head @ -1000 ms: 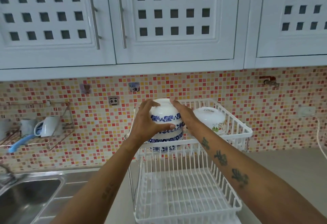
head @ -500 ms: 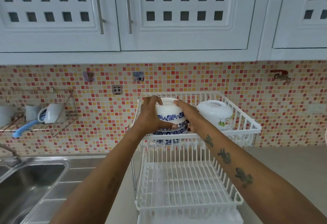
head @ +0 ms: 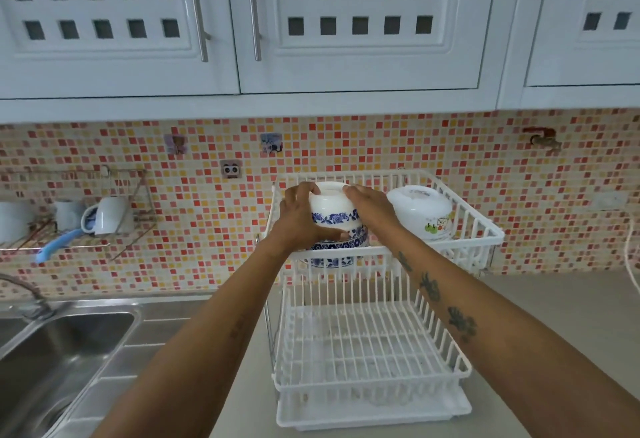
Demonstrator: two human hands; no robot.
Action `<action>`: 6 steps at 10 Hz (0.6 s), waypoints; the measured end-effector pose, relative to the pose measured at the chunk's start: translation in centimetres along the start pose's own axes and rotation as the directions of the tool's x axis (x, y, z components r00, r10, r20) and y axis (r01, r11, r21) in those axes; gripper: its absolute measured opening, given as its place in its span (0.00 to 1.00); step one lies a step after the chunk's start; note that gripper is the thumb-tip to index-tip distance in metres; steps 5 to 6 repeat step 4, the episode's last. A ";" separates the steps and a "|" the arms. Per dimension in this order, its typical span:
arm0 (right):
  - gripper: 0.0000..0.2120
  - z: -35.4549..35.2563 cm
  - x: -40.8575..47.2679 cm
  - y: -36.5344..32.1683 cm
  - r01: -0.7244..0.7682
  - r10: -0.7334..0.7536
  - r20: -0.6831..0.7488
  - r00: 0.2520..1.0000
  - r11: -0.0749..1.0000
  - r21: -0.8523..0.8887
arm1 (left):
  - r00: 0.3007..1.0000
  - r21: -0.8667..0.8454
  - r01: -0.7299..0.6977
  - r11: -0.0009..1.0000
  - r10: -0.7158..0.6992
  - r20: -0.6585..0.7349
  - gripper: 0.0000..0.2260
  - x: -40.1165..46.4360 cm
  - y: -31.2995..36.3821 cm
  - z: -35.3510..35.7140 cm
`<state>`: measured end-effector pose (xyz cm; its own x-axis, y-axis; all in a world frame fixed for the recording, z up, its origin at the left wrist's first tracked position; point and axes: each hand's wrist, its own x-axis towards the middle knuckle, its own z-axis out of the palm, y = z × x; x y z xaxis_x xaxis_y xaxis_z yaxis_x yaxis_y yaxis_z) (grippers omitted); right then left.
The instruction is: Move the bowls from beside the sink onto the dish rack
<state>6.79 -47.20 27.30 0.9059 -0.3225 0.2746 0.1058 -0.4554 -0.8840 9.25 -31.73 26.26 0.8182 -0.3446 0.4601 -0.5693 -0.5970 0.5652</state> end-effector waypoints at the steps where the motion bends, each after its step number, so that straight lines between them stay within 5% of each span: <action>1: 0.29 0.1 -0.6 0.0 0.035 -0.059 -0.082 0.995 0.964 -0.265 | 0.999 0.057 0.044 0.997 -0.043 -0.011 0.47 -1.2 0.2 -0.6; 3: 0.32 -0.8 -2.8 -0.4 -0.076 0.022 -0.119 0.993 0.882 -0.465 | 0.996 0.027 0.032 0.999 -0.034 0.080 0.33 -5.7 -0.6 -3.6; 6: 0.29 -1.1 -4.5 0.1 -0.088 0.002 -0.164 0.986 0.851 -0.519 | 0.986 0.004 0.015 1.000 -0.016 0.165 0.30 -8.2 -0.4 -5.9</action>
